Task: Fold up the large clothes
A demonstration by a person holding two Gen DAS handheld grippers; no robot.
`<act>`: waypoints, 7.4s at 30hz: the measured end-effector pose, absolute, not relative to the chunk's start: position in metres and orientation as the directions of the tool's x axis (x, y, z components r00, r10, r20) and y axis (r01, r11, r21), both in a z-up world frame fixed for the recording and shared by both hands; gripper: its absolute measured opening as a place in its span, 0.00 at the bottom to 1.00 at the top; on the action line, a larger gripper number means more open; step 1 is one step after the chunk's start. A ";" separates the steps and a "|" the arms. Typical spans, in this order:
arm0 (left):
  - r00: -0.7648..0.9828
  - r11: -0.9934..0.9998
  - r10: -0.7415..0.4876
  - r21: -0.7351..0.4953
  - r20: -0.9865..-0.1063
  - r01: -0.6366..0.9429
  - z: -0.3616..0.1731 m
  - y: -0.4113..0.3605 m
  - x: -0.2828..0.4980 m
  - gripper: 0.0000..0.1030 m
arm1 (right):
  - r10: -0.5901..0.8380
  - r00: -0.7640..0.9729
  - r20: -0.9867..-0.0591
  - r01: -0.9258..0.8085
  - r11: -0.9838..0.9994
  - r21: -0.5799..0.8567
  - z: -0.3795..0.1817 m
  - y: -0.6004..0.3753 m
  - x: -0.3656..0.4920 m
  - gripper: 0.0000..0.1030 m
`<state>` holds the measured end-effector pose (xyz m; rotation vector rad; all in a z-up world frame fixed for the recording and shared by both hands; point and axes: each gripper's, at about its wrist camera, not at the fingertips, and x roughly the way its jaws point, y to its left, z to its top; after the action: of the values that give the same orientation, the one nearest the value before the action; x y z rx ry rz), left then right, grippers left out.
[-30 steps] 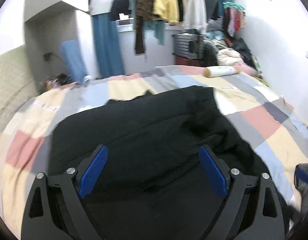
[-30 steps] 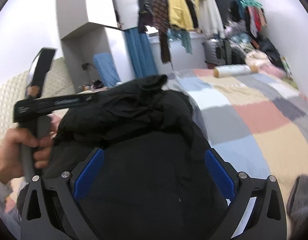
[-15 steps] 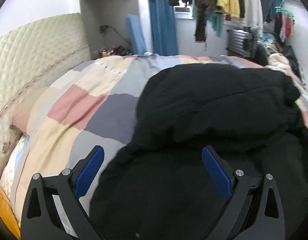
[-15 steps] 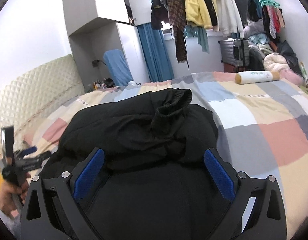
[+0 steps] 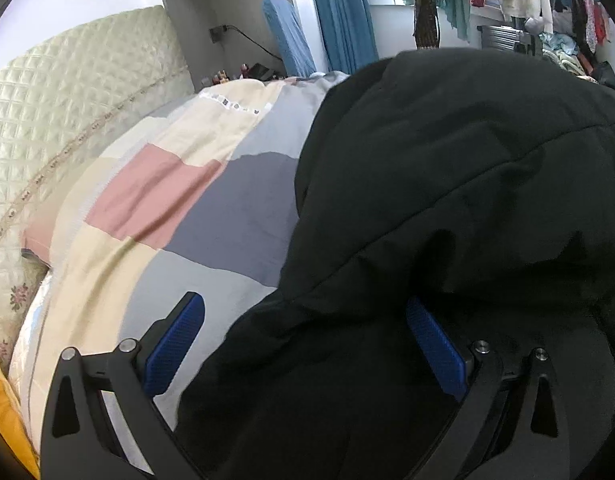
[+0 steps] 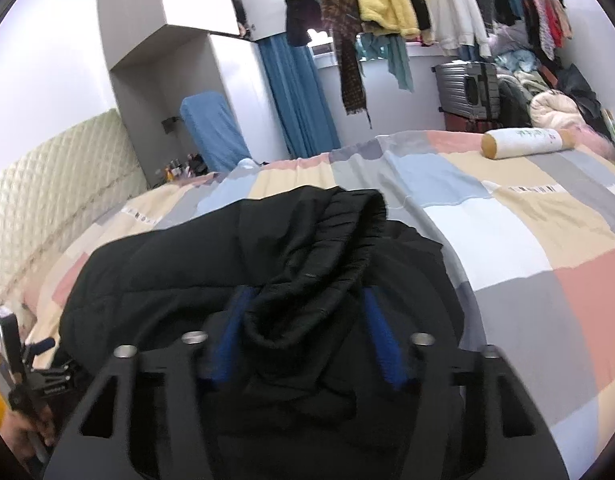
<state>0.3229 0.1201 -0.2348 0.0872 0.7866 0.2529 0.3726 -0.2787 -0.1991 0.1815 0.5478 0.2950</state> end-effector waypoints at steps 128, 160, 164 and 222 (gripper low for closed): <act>0.921 0.982 -0.057 -0.187 -0.385 -0.017 0.075 0.125 -0.007 0.98 | 0.437 0.834 -0.336 -0.340 0.888 0.310 0.020 -0.311 0.050 0.21; 0.302 0.831 -0.424 -0.500 -0.854 -0.246 -0.217 0.202 0.091 0.91 | 0.585 0.155 -0.796 -0.049 0.810 0.585 -0.230 -0.420 0.130 0.56; 0.281 0.811 -0.457 -0.525 -0.844 -0.258 -0.227 0.207 0.099 0.91 | 0.589 0.082 -0.804 -0.071 0.808 0.585 -0.248 -0.418 0.151 0.73; 0.683 0.559 -0.607 -0.829 -0.407 0.002 -0.061 0.175 -0.004 0.05 | 0.809 0.354 -0.469 -0.560 0.585 0.587 -0.071 -0.392 0.092 0.06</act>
<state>-0.0038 0.1749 -0.0614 -0.9202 0.7504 -0.4018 0.0924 -0.3922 -0.0709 0.3532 0.8081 0.9086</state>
